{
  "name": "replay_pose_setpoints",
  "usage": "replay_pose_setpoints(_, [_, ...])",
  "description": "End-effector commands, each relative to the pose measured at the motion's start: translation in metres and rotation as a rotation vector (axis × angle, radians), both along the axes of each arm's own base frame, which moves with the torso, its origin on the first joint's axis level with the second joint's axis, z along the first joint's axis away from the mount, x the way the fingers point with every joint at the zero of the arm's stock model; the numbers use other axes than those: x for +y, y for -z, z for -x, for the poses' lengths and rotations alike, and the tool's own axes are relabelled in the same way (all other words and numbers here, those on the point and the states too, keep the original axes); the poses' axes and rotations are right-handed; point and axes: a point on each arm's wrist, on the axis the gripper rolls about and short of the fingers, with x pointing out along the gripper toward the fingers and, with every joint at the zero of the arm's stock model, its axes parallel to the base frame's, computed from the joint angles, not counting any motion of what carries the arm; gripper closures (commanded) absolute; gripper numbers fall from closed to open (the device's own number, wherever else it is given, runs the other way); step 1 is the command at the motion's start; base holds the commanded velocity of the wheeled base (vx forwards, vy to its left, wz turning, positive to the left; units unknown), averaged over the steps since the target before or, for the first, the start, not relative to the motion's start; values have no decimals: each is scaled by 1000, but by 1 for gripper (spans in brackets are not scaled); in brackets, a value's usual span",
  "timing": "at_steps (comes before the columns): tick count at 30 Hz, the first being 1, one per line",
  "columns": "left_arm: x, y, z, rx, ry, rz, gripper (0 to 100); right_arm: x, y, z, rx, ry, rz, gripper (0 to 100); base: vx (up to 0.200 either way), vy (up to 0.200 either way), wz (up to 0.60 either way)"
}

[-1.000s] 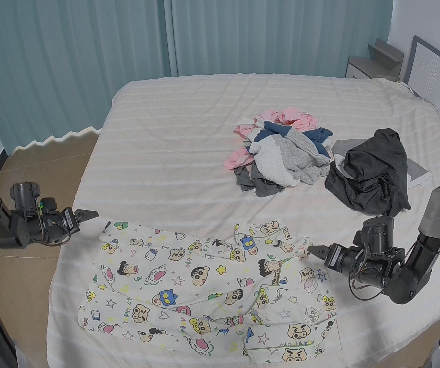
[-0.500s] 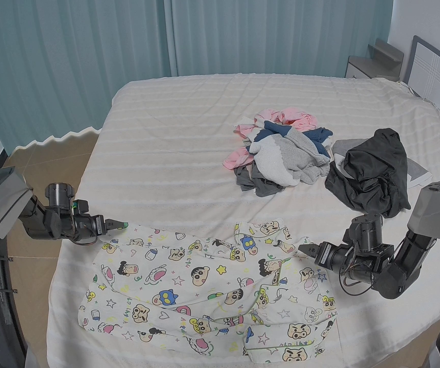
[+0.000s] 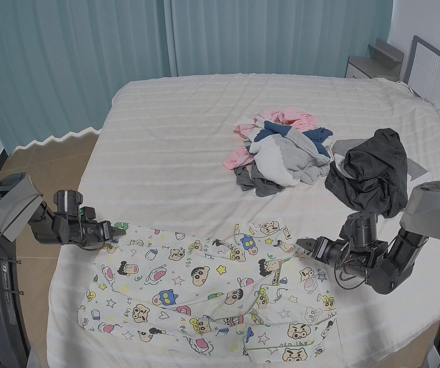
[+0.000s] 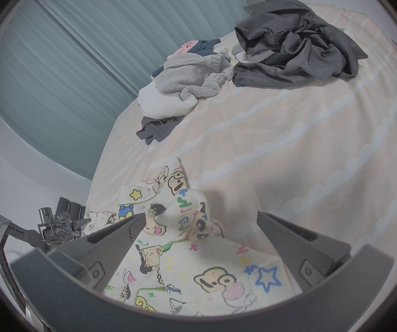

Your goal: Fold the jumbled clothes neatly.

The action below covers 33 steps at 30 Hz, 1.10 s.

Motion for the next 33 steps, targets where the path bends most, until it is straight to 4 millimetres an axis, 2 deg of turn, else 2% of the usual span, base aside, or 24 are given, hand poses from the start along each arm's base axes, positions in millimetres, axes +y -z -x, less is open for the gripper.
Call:
replay_pose_setpoints(1, [-1,1,0,4,-2,6,100,2,10,-9,3,1,7,0,0,0,0])
replay_pose_setpoints(4, [0,-2,1,-1,-6,7,100,5,13,-13,1,-6,6,0,0,0,0])
replay_pose_setpoints(8, [0,-24,0,-30,-63,58,100,13,30,-24,-1,-29,26,0,0,0,0])
replay_pose_setpoints(11, [0,-36,0,-62,-101,93,100,16,35,-30,-41,-39,25,0,0,0,0])
replay_pose_setpoints(16, [-1,-45,3,-98,-113,91,100,20,32,-29,-75,-91,15,0,0,0,0])
replay_pose_setpoints(21, [0,-56,5,-120,-144,68,100,18,37,-29,-81,-151,58,0,0,0,0])
replay_pose_setpoints(29, [0,-59,7,-124,-158,57,100,19,40,-34,-97,-206,82,0,0,0,0])
replay_pose_setpoints(30, [0,-59,7,-123,-158,57,100,19,40,-36,-105,-207,85,100,0,0,0])
replay_pose_setpoints(33, [-2,-59,7,-121,-153,57,100,21,39,-41,-125,-211,90,100,0,0,0])
